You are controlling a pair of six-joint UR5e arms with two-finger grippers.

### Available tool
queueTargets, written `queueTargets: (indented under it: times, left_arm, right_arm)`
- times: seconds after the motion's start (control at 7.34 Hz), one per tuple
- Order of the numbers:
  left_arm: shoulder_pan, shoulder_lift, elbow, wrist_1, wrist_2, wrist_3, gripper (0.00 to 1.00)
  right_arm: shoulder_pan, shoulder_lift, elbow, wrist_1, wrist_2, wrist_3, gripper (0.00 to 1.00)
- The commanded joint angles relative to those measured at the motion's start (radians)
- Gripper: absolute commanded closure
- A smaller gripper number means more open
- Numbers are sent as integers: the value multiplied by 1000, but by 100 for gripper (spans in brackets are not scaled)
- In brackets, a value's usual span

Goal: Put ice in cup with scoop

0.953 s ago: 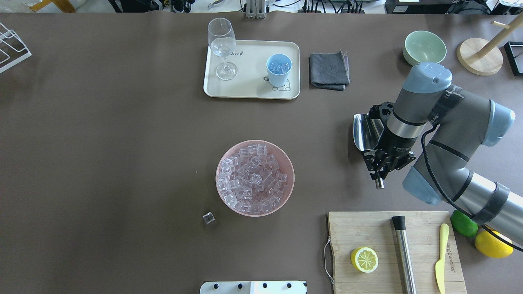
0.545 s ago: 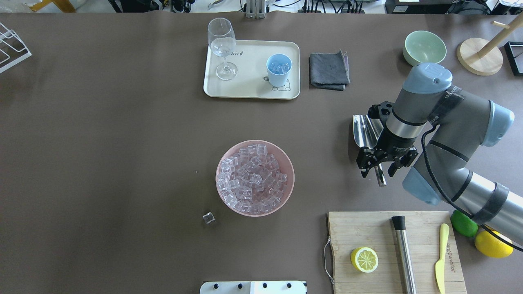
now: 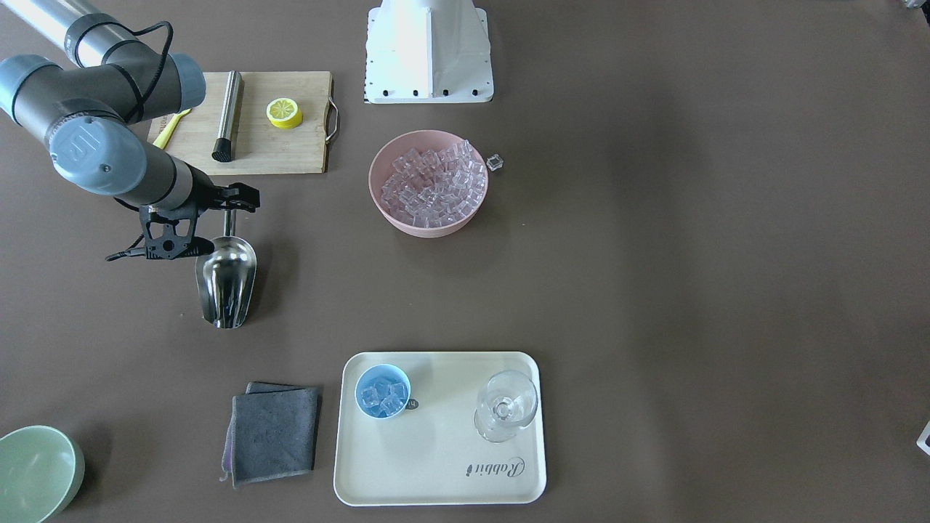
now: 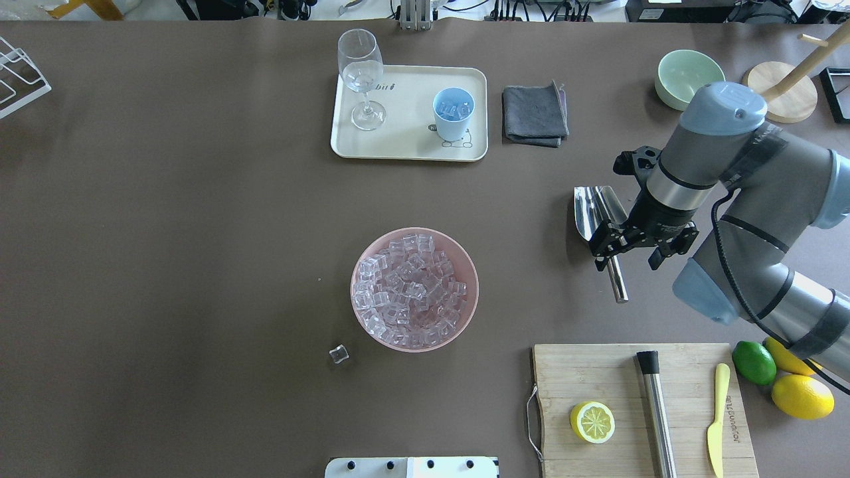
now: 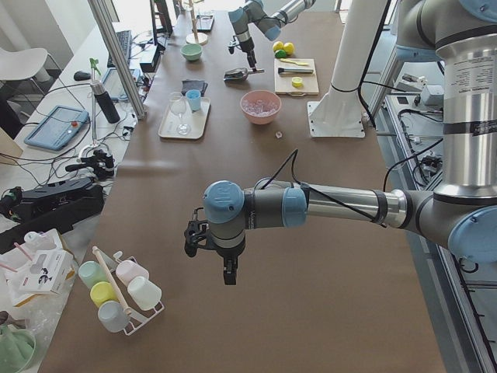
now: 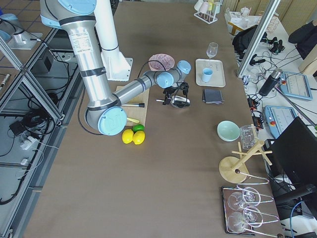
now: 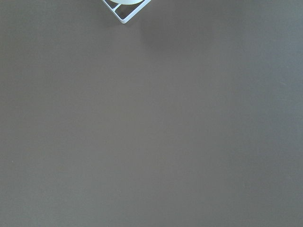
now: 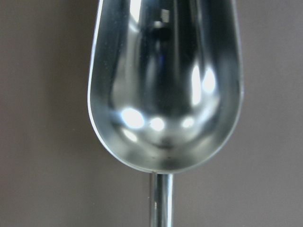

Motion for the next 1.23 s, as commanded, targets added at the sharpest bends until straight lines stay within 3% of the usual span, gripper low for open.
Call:
queueTargets:
  times: [0.0, 0.27, 0.54, 0.82, 1.09]
  left_arm:
    - [0, 0, 0, 0, 0, 0, 2]
    - [0, 0, 0, 0, 0, 0, 2]
    - [2, 0, 0, 0, 0, 0, 2]
    - [2, 0, 0, 0, 0, 0, 2]
    - [2, 0, 0, 1, 0, 0, 2]
  right_arm:
    - [97, -97, 89, -9, -52, -144, 0]
    - [173, -152, 89, -9, -103, -280, 0]
    - [360, -269, 79, -9, -109, -497, 0]
    - [564, -330, 25, -1, -137, -646, 0]
    - [684, -349, -51, -1, -129, -728, 0]
